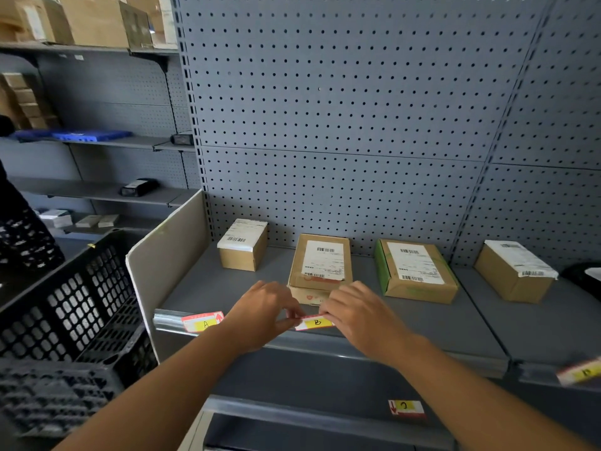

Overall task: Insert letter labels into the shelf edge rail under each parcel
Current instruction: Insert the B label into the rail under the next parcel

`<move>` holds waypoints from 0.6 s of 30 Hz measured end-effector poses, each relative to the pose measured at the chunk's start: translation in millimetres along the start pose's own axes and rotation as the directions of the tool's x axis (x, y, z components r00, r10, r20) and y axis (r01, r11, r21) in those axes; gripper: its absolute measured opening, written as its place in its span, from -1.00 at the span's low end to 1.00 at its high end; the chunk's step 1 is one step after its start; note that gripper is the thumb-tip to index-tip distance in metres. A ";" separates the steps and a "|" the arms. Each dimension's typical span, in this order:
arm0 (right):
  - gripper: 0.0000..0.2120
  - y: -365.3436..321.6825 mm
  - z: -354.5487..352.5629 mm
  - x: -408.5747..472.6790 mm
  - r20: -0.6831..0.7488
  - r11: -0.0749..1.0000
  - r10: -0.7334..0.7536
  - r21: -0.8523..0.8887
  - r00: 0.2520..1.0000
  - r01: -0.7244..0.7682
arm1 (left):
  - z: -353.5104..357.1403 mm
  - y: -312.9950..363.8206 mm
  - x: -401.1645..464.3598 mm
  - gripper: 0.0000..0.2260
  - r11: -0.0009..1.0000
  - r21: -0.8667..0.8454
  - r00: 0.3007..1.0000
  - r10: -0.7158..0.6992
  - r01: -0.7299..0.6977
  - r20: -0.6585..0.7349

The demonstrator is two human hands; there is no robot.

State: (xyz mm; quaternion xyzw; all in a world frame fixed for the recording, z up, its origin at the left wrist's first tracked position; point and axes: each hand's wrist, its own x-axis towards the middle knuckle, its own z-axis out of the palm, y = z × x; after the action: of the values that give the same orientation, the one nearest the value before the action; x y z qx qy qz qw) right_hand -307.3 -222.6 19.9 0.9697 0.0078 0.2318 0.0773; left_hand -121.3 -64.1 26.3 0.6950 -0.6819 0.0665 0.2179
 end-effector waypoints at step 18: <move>-0.94 -10.4 12.2 -1.4 0.097 0.997 0.011 -0.073 0.995 -0.004 | 23.4 -7.6 1.9 -0.98 0.988 0.156 1.000 0.001 -0.004 0.017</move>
State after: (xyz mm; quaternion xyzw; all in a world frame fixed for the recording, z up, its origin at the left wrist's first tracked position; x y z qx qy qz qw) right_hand -302.8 -214.1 7.0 0.9763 -0.0082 0.1849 0.1119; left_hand -118.5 -75.2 4.4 0.7096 -0.6774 0.1141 0.1567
